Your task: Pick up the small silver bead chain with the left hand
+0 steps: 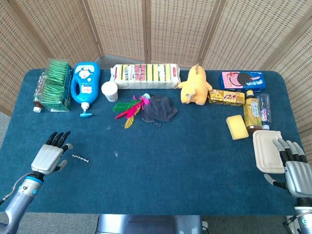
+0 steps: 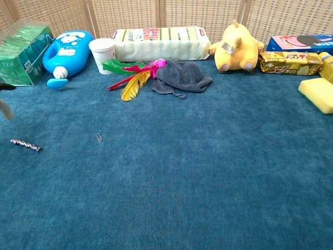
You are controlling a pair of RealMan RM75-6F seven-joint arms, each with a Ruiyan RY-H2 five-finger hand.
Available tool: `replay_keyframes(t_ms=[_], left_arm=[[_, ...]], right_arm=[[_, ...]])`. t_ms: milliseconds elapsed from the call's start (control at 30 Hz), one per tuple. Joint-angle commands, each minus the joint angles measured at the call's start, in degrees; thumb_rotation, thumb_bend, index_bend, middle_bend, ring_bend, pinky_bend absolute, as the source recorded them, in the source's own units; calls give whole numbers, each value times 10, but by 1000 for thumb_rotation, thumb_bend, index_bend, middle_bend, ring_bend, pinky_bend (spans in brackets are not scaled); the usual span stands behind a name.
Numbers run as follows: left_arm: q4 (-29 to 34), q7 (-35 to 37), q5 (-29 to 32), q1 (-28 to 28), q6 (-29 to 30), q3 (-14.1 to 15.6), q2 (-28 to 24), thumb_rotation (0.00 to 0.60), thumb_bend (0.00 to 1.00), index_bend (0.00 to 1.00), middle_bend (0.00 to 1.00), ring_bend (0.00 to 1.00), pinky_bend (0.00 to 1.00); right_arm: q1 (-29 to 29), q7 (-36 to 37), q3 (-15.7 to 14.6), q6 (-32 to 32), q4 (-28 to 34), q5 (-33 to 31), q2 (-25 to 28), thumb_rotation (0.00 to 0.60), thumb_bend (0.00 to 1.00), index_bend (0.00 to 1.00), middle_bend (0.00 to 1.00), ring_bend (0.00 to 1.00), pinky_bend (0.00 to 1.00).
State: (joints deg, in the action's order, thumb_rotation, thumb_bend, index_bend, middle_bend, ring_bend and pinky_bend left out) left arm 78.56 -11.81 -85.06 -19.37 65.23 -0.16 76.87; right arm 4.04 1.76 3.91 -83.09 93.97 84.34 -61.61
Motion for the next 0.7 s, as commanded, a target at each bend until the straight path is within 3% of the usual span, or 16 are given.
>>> replay_keyframes(t_ms=[33,467,700], left_arm=[[5,-6,2,-5,-8,4,5,600,588,336,0,0,0],[1,-53,20,-17,-21,-2,24,600,599,433,0,0,0],[-5,-72,30,-28,-34,-6,33,600,602,437,0,0,0]], right_arm=[[0,2,-1,1,1,2,1,600,0,0,0,0,0],[2,8,-4,8,3,2,6,600,0,0,0,0,0],[4,18,-7,16,7,1,10,600,0,0,0,0,0]])
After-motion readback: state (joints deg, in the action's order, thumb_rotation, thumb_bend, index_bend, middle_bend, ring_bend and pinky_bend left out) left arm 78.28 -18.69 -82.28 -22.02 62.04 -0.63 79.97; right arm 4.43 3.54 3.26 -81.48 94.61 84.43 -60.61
